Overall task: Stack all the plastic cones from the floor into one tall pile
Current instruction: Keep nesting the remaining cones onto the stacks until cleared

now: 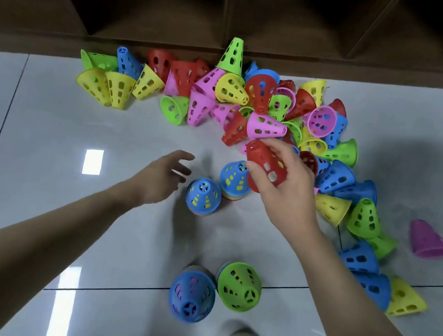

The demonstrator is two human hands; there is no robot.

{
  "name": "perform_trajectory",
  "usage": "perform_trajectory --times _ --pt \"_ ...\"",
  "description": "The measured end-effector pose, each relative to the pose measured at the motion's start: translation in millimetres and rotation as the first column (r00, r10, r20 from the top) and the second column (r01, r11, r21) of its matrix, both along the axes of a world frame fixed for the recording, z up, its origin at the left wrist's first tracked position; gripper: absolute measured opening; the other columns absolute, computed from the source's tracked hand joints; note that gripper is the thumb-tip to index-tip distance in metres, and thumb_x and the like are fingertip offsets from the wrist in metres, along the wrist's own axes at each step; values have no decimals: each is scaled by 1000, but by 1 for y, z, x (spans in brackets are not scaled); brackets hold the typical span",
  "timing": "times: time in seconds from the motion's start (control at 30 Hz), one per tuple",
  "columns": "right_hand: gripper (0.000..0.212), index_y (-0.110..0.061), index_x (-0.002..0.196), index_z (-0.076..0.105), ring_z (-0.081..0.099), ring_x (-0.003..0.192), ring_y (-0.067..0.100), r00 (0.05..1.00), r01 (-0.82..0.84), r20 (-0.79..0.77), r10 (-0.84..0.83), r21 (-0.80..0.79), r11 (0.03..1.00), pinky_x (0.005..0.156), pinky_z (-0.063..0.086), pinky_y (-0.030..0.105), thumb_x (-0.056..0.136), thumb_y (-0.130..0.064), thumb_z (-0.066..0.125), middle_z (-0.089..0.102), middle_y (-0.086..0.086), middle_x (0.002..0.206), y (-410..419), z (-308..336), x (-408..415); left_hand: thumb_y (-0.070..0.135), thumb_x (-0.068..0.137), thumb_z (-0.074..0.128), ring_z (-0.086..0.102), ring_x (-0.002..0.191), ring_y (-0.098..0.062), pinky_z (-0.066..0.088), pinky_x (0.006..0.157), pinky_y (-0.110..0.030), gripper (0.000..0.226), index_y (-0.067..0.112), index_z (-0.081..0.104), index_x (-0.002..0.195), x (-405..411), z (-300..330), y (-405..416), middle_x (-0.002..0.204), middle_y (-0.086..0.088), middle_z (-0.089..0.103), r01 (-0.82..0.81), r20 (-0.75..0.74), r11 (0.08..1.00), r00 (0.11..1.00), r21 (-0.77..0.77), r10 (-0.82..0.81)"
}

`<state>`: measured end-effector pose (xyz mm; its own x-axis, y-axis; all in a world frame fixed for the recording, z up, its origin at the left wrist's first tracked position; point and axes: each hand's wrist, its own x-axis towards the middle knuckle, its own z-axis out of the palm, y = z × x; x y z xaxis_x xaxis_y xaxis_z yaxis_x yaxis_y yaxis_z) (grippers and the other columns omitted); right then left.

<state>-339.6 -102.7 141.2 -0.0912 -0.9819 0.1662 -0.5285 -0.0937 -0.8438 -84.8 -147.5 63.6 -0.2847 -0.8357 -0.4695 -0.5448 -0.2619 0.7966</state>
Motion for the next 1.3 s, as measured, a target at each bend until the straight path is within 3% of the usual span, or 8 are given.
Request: perform_trajectory --times 0.1,0.23,0.37,0.43,0.6,0.7,0.87,1.3 --pt "36 -22 120 60 65 103 11 999 -1 41 2 -29 1000 92 52 41 88 -31 73 67 -12 109 -6 5 -3 -4 96 46 62 85 -23 53 79 -39 42 23 55 127 -18 -6 -28 109 -15 68 -49 7 999 999 -10 49" --pt "36 -20 119 58 66 107 16 984 -65 164 67 -16 998 94 52 44 87 -21 75 67 -7 112 -14 -8 -1 11 95 61 70 91 -26 57 89 -39 37 23 58 129 -46 -23 -57 99 -6 75 -30 19 993 999 -117 33" --pt "36 -19 112 56 65 109 16 962 -130 251 111 61 990 98 51 32 86 -5 75 66 1 113 -17 -36 -3 7 94 64 62 87 -19 44 76 -7 44 15 57 136 -76 -32 -77 100 -5 67 11 37 961 999 -275 -1" --pt "34 -25 111 55 64 110 15 969 -177 192 153 114 978 100 50 31 87 -11 74 66 1 113 -16 -50 -5 0 92 65 63 95 -21 41 80 -2 48 8 55 138 -88 -36 -88 106 -6 64 0 -20 959 1000 -283 -5" --pt "32 -24 116 56 62 111 10 979 -203 22 202 168 965 99 51 39 88 -27 69 63 -10 115 -14 -65 -10 23 83 81 66 110 -18 47 107 -38 72 22 44 145 -106 -35 -107 118 -1 71 57 31 976 998 -209 -52" --pt "33 -18 119 60 62 108 7 980 -193 -21 199 165 967 98 51 30 88 -27 70 64 -10 116 -12 -64 -8 23 82 82 63 117 -24 45 109 -38 70 20 47 143 -113 -32 -110 127 -6 67 5 106 978 994 -207 18" --pt "34 -15 119 64 56 104 2 988 -128 -67 137 131 983 95 40 11 87 -22 72 65 -6 115 -1 -64 -7 28 86 77 64 111 -26 47 96 -31 39 10 64 119 -114 -39 -108 120 -10 68 -48 195 967 976 -250 98" --pt "33 -18 123 66 56 110 -2 974 -177 -114 195 155 972 95 25 0 90 -18 72 66 -8 120 14 -59 -20 41 81 81 60 115 -25 44 94 -29 61 12 60 130 -135 -43 -107 124 -6 63 -187 151 975 967 -119 204"
